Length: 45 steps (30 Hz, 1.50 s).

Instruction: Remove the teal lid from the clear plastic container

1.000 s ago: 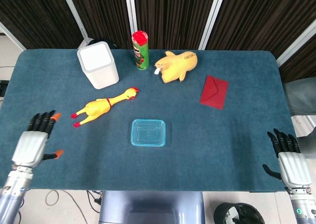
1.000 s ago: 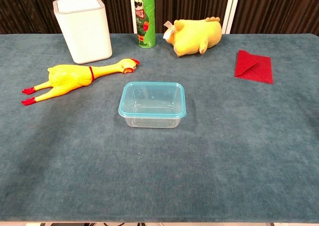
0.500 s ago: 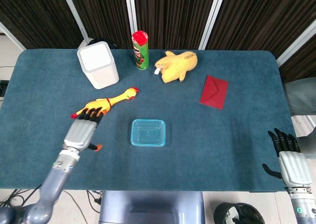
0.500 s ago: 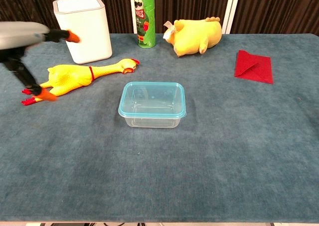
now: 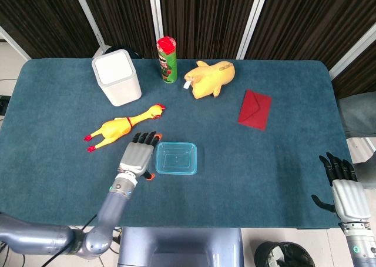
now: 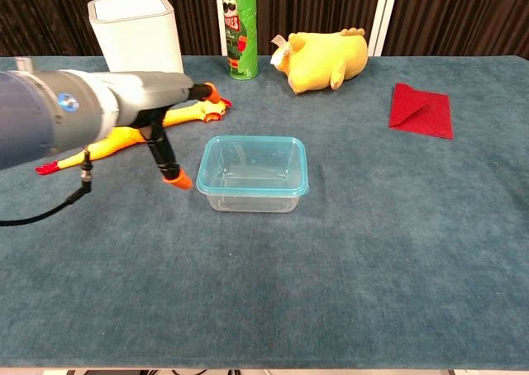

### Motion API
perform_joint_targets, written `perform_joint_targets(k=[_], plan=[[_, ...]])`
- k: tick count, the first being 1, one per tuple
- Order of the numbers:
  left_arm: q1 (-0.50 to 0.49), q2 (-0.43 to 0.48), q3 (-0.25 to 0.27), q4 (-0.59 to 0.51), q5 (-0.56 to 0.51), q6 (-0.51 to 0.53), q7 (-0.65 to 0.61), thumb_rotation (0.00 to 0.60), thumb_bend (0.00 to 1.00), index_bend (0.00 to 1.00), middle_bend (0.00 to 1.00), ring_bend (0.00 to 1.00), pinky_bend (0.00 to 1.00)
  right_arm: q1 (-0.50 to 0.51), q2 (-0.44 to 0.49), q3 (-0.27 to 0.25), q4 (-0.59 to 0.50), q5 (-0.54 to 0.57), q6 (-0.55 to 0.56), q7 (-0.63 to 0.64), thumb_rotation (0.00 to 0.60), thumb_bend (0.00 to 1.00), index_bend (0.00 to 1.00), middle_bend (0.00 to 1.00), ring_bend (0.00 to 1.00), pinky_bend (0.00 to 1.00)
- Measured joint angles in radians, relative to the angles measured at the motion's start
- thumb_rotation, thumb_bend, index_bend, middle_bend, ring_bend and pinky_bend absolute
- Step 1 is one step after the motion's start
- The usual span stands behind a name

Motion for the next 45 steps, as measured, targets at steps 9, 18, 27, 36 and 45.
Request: perform_joint_targets(k=[9, 18, 27, 36, 45], plan=[[-0.093, -0.102, -0.039, 0.104, -0.114, 0.032, 0.037, 0.6, 0.0, 0.0, 0.0, 0.0, 0.0, 0.0, 0.002, 0.002, -0.004, 0.007, -0.003, 0.008, 0.6, 0.27, 0.0, 0.0, 0.0, 0.0], [-0.155, -0.167, -0.073, 0.203, -0.205, 0.025, 0.041, 0.6, 0.0, 0.0, 0.0, 0.0, 0.0, 0.0, 0.002, 0.0, -0.008, 0.009, -0.007, 0.01, 0.6, 0.27, 0.0, 0.0, 0.0, 0.0], [-0.203, -0.217, -0.088, 0.314, -0.262, -0.007, 0.034, 0.6, 0.0, 0.0, 0.0, 0.0, 0.06, 0.002, 0.005, -0.002, -0.007, 0.006, -0.011, 0.016, 0.6, 0.28, 0.0, 0.0, 0.0, 0.0], [-0.243, -0.256, -0.053, 0.385, -0.187, -0.03, 0.023, 0.6, 0.1, 0.13, 0.22, 0.17, 0.31, 0.002, 0.007, -0.003, -0.011, 0.007, -0.013, 0.019, 0.6, 0.28, 0.0, 0.0, 0.0, 0.0], [-0.245, -0.222, 0.072, 0.406, 0.014, -0.097, 0.012, 0.6, 0.11, 0.14, 0.22, 0.17, 0.31, 0.001, 0.01, -0.004, -0.014, 0.007, -0.014, 0.019, 0.6, 0.28, 0.0, 0.0, 0.0, 0.0]])
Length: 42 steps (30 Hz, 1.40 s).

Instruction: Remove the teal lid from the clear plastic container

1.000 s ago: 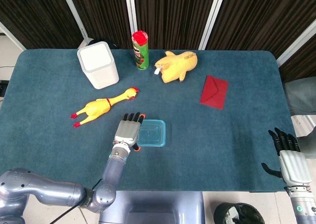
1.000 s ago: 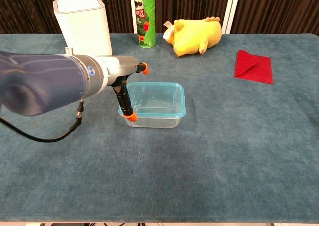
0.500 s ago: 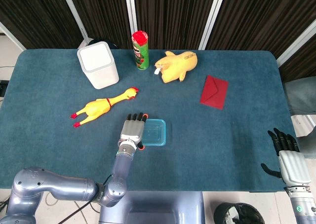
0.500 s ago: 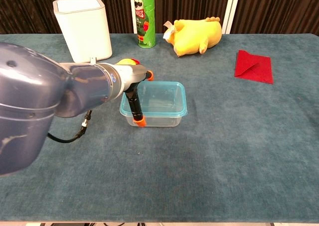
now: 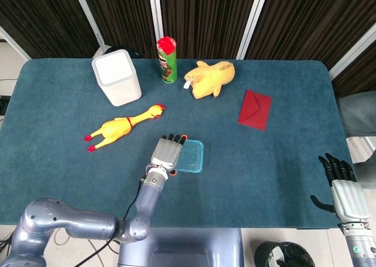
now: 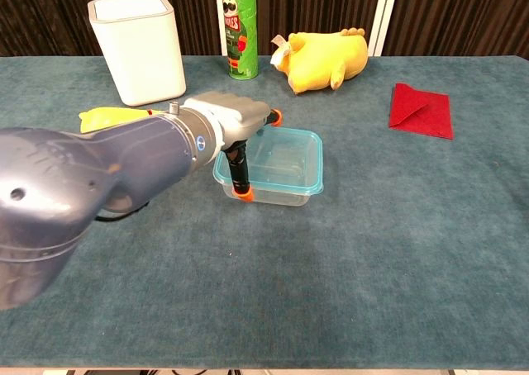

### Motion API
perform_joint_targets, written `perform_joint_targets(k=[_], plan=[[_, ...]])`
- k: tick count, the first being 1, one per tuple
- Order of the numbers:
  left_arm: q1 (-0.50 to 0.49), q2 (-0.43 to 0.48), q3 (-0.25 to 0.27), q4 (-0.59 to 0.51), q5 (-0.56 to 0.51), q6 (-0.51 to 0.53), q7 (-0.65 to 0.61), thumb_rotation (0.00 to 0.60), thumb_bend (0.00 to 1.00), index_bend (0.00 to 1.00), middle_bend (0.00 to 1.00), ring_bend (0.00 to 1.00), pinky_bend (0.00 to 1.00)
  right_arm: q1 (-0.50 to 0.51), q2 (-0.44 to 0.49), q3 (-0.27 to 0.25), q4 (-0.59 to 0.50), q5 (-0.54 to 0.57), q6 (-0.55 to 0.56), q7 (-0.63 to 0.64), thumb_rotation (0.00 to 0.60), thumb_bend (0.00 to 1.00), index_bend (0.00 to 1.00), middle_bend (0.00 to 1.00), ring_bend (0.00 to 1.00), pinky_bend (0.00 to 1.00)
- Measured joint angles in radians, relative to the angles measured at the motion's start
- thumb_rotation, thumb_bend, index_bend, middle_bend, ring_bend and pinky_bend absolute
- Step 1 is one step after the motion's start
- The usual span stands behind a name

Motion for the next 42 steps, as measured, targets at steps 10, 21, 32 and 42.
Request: perform_joint_targets(k=[10, 21, 32, 42], plan=[[0.037, 0.162, 0.124, -0.021, 0.261, -0.17, -0.125, 0.6, 0.11, 0.15, 0.21, 0.17, 0.32, 0.0, 0.0, -0.002, -0.002, -0.006, 0.003, -0.009, 0.6, 0.27, 0.0, 0.0, 0.0, 0.0], [0.123, 0.202, 0.147, 0.012, 0.493, -0.279, -0.525, 0.6, 0.1, 0.16, 0.21, 0.17, 0.33, 0.0, 0.001, -0.003, -0.006, -0.01, 0.008, -0.03, 0.6, 0.28, 0.0, 0.0, 0.0, 0.0], [0.133, 0.224, 0.182, 0.08, 0.649, -0.393, -0.653, 0.6, 0.08, 0.12, 0.15, 0.14, 0.31, 0.0, -0.002, -0.007, -0.006, -0.01, 0.008, -0.068, 0.6, 0.27, 0.0, 0.0, 0.0, 0.0], [0.119, 0.241, 0.192, 0.086, 0.66, -0.409, -0.613, 0.6, 0.05, 0.09, 0.11, 0.1, 0.26, 0.0, -0.004, -0.008, -0.011, -0.01, 0.008, -0.073, 0.6, 0.27, 0.0, 0.0, 0.0, 0.0]])
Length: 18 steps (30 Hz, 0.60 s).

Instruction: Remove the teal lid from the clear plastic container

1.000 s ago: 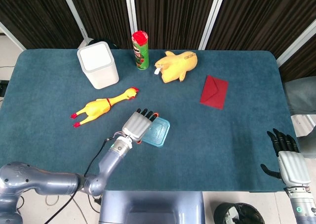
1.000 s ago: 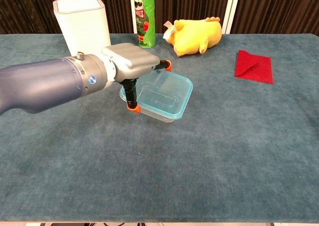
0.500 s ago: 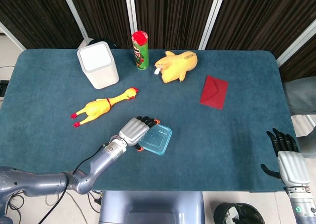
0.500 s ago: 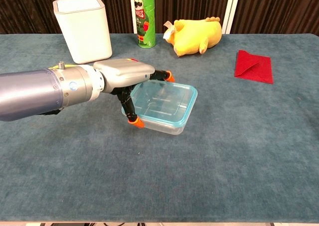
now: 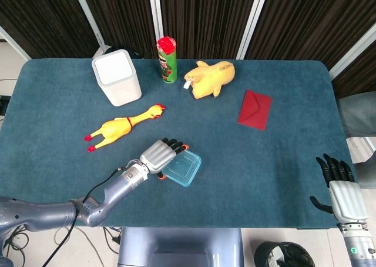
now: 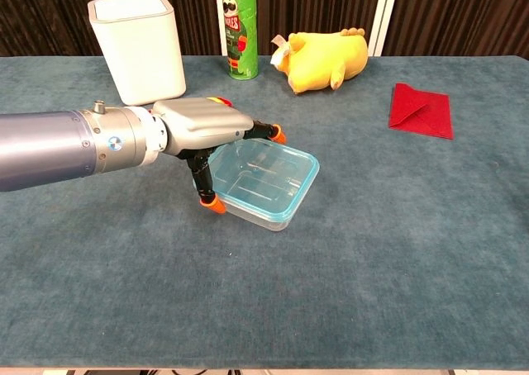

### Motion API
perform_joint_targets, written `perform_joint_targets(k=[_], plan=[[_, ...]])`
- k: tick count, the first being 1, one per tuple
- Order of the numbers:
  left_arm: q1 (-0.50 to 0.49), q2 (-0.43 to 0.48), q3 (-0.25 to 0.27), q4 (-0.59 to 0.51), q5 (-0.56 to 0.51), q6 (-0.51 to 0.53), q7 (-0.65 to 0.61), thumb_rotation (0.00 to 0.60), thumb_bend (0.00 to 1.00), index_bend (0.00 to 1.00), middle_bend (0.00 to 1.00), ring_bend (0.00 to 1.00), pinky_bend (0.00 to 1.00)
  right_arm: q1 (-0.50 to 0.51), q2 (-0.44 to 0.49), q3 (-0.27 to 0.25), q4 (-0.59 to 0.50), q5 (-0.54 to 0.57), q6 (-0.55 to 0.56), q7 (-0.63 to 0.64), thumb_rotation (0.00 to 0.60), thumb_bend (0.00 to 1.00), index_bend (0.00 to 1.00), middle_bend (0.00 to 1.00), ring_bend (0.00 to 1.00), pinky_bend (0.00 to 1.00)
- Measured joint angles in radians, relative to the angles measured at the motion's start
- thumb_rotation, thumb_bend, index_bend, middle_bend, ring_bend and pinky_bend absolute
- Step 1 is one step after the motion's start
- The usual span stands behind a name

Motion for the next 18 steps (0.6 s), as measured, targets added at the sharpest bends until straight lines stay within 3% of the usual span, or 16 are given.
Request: perform_joint_targets(k=[10, 18], plan=[[-0.006, -0.016, -0.008, -0.004, -0.068, 0.01, 0.052, 0.6, 0.05, 0.09, 0.1, 0.1, 0.26, 0.01, -0.006, -0.006, -0.032, -0.051, 0.012, -0.043, 0.6, 0.27, 0.0, 0.0, 0.0, 0.0], [-0.019, -0.018, -0.017, -0.022, -0.125, 0.011, 0.087, 0.6, 0.05, 0.08, 0.1, 0.1, 0.26, 0.053, -0.075, -0.004, -0.084, -0.055, -0.043, -0.138, 0.6, 0.27, 0.0, 0.0, 0.0, 0.0]])
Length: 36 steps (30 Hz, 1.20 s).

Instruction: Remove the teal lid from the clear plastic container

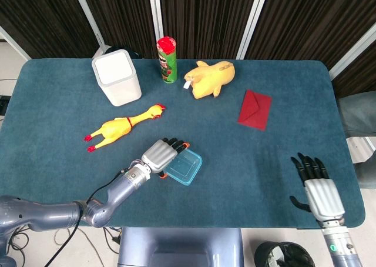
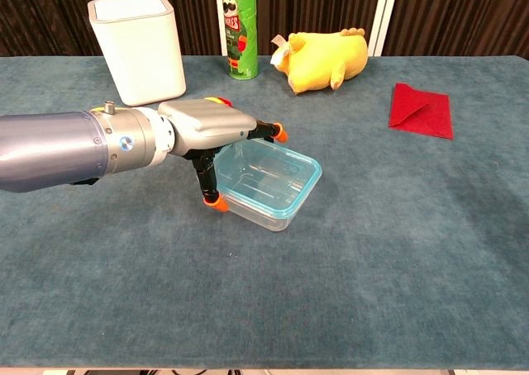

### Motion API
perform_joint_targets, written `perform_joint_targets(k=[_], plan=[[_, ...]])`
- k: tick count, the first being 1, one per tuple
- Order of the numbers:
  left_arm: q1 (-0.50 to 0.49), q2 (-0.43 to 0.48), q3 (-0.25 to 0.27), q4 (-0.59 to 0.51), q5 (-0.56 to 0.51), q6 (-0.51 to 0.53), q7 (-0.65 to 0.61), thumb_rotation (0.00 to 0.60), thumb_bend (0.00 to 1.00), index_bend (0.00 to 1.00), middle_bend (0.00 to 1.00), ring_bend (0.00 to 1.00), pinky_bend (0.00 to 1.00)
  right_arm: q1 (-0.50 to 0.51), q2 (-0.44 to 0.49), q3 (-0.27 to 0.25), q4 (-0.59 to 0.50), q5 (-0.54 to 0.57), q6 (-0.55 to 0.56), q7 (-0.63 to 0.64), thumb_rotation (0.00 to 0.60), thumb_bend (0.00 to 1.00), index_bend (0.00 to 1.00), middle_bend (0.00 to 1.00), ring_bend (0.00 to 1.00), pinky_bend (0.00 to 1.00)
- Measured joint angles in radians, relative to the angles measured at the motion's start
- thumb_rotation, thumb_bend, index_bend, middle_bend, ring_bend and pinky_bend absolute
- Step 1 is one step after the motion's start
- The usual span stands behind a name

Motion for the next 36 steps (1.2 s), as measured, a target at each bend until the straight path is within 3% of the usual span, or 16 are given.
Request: perform_joint_targets(k=[9, 19, 36], plan=[[-0.014, -0.01, -0.002, 0.007, -0.027, 0.005, 0.021, 0.6, 0.05, 0.08, 0.1, 0.09, 0.25, 0.024, -0.067, -0.002, -0.061, 0.027, -0.032, -0.087, 0.6, 0.27, 0.0, 0.0, 0.0, 0.0], [-0.032, -0.029, -0.003, 0.015, -0.058, -0.003, 0.036, 0.6, 0.14, 0.16, 0.21, 0.17, 0.31, 0.028, -0.087, -0.012, -0.077, 0.039, -0.041, -0.105, 0.6, 0.27, 0.0, 0.0, 0.0, 0.0], [-0.043, -0.064, -0.014, 0.035, -0.049, 0.018, 0.026, 0.6, 0.14, 0.16, 0.21, 0.17, 0.31, 0.063, -0.213, -0.021, -0.113, 0.08, -0.094, -0.201, 0.6, 0.27, 0.0, 0.0, 0.0, 0.0]])
